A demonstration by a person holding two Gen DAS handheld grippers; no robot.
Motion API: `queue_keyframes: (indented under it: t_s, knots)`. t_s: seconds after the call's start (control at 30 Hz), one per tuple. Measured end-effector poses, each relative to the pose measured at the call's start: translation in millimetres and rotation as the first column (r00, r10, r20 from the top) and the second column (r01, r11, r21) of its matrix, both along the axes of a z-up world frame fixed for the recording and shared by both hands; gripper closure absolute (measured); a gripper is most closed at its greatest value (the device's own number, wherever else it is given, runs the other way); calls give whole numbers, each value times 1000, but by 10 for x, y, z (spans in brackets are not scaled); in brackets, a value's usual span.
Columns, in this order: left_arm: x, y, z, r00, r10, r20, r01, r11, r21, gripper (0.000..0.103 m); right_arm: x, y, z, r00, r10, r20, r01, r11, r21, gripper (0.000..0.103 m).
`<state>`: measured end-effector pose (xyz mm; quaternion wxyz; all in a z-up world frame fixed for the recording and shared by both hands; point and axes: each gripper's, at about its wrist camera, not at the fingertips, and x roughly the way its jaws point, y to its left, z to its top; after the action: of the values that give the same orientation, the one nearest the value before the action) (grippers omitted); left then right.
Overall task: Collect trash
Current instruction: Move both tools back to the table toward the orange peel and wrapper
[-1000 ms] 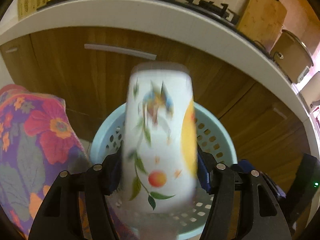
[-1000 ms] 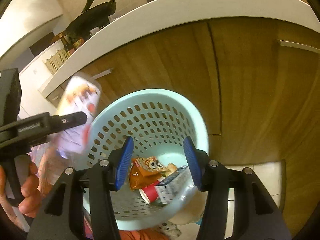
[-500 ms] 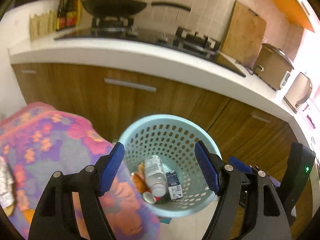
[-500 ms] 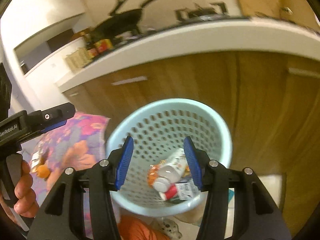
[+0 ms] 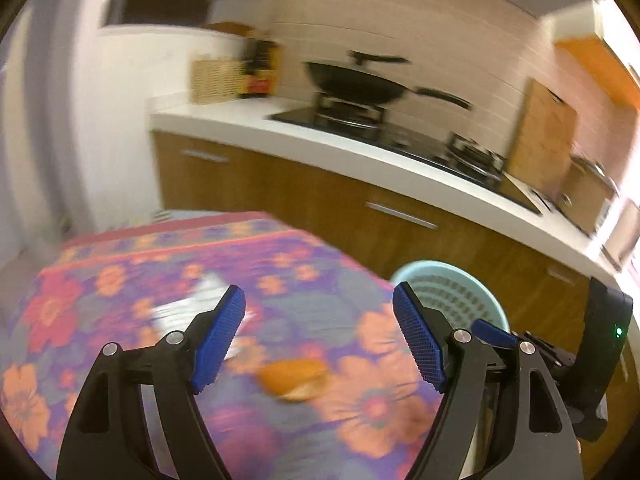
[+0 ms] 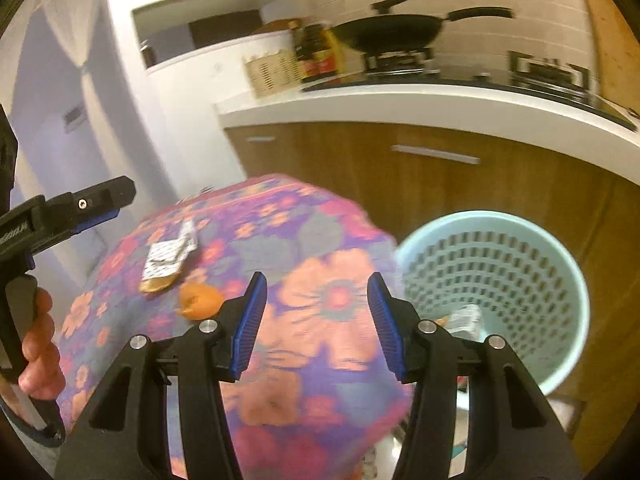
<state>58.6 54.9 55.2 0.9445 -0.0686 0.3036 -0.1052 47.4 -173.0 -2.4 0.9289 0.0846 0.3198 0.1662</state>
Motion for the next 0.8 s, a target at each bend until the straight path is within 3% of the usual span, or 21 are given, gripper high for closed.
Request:
queue_keyframes:
  t_s: [0.13, 0.3, 0.4, 0.63, 0.7, 0.73, 0.8]
  knots:
    - [33, 532, -108, 996, 78, -43, -80, 996, -46, 29, 26, 300, -12, 999, 41, -9, -41, 999, -22, 54]
    - [336, 1079, -486, 971, 111, -212, -144, 979, -147, 28, 49, 515, -159, 996, 69, -51, -72, 996, -53, 54]
    - [574, 1226, -738, 946, 102, -309, -169, 965, -199, 30, 64, 592, -191, 995, 87, -54, -91, 993, -72, 54]
    - [883, 1262, -995, 929, 86, -361, -175, 960, -220, 34, 176, 910, -218, 981, 177, -80, -185, 976, -115, 44]
    - [919, 1235, -996, 933, 99, -346, -174, 966, -193, 52, 284, 1003, -229, 976, 188, -109, -200, 973, -117, 44]
    - [942, 1221, -1010, 932, 89, -350, -166, 967, -195, 75, 378, 1081, -261, 973, 182, -144, -201, 971, -132, 44]
    - [979, 1237, -1025, 936, 75, -343, -164, 958, -237, 86, 474, 1167, -315, 967, 178, -183, -206, 967, -149, 44]
